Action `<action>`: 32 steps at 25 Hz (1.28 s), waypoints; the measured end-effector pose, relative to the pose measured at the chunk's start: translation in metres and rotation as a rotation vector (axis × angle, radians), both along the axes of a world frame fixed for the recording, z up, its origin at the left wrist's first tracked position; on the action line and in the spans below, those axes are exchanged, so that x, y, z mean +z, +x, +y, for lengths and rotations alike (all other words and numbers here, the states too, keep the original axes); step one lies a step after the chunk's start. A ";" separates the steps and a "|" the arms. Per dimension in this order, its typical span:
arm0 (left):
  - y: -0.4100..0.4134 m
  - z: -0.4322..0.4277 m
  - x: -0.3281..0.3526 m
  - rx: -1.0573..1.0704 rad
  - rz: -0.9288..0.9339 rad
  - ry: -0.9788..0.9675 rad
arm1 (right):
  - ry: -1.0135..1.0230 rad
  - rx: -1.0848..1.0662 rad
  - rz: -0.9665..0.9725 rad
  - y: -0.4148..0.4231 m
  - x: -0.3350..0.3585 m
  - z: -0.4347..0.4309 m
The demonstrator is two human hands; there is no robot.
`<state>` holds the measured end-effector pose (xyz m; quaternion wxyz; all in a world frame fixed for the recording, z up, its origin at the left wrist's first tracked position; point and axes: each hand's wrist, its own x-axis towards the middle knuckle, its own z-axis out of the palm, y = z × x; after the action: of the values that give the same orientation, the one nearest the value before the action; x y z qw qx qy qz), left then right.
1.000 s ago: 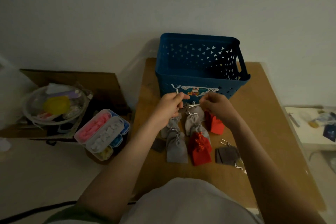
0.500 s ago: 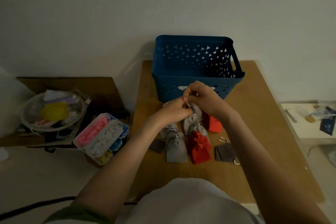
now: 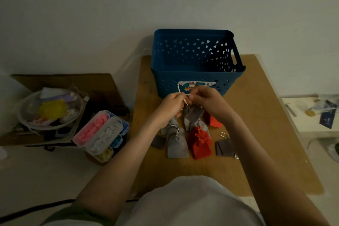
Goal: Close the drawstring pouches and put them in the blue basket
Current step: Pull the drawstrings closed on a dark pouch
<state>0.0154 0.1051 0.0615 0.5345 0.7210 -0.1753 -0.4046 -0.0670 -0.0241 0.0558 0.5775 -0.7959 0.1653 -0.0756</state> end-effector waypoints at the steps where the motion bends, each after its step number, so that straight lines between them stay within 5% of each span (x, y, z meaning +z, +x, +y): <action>1: -0.001 0.000 0.000 0.001 0.003 0.007 | 0.018 -0.013 -0.016 -0.001 0.000 0.000; 9: 0.003 -0.001 -0.004 -0.050 -0.234 0.058 | -0.058 -0.066 -0.010 0.002 0.000 0.002; 13: 0.005 0.002 -0.005 0.102 0.005 -0.080 | 0.003 -0.145 -0.062 0.003 0.000 0.007; 17: 0.005 0.001 -0.004 0.174 0.148 -0.255 | 0.255 0.029 -0.022 0.006 -0.001 0.015; 20: 0.006 0.002 -0.002 0.222 0.195 -0.346 | 0.233 0.072 0.039 0.008 0.000 0.015; 27: 0.011 0.005 0.005 0.191 0.042 -0.308 | 0.353 0.002 0.023 0.007 0.003 0.012; 32: 0.024 0.015 0.006 -0.048 -0.187 -0.205 | 0.408 -0.060 0.067 0.004 0.005 0.009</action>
<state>0.0393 0.1204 0.0674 0.5768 0.6929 -0.2819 -0.3282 -0.0629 -0.0152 0.0612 0.7184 -0.6593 0.2197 -0.0313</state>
